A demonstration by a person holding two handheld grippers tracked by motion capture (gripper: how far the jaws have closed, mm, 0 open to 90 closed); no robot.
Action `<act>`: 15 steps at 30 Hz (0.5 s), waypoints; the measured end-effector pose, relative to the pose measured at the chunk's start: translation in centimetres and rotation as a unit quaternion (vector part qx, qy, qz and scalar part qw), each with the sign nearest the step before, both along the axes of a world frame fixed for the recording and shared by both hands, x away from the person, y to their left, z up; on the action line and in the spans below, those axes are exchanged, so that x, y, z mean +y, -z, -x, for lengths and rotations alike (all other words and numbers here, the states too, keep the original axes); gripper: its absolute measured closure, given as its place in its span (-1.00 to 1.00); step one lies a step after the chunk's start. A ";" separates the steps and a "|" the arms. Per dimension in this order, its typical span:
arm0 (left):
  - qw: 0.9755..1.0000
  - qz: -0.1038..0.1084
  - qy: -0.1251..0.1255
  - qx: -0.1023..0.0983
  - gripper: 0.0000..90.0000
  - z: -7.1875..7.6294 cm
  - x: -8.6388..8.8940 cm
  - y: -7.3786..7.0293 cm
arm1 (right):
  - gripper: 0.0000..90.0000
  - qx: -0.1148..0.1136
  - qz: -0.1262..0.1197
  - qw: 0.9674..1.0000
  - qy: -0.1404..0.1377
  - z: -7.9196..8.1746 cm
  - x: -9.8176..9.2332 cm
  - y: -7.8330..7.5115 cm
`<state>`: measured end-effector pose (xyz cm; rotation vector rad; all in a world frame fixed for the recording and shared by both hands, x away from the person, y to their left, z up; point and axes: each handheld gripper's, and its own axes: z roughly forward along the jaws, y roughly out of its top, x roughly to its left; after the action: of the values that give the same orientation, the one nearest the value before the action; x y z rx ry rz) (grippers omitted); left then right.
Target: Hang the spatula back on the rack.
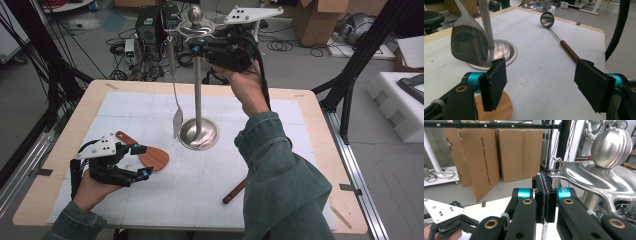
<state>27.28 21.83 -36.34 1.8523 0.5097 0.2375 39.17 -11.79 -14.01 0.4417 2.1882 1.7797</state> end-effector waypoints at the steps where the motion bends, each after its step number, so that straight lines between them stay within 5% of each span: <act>1: 1.000 0.001 -0.002 0.000 -0.41 0.0 0.1 0.0 | 1.00 0.002 -0.005 1.000 -0.002 0.1 -0.2 0.1; 15: 1.000 -0.002 -0.006 0.001 -0.41 -0.2 0.2 0.1 | 0.37 0.032 -0.011 0.999 0.016 1.7 -2.9 3.3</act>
<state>27.44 22.01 -36.41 1.8548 0.5215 0.2452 37.49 -14.73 -17.34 0.5435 2.1932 1.7972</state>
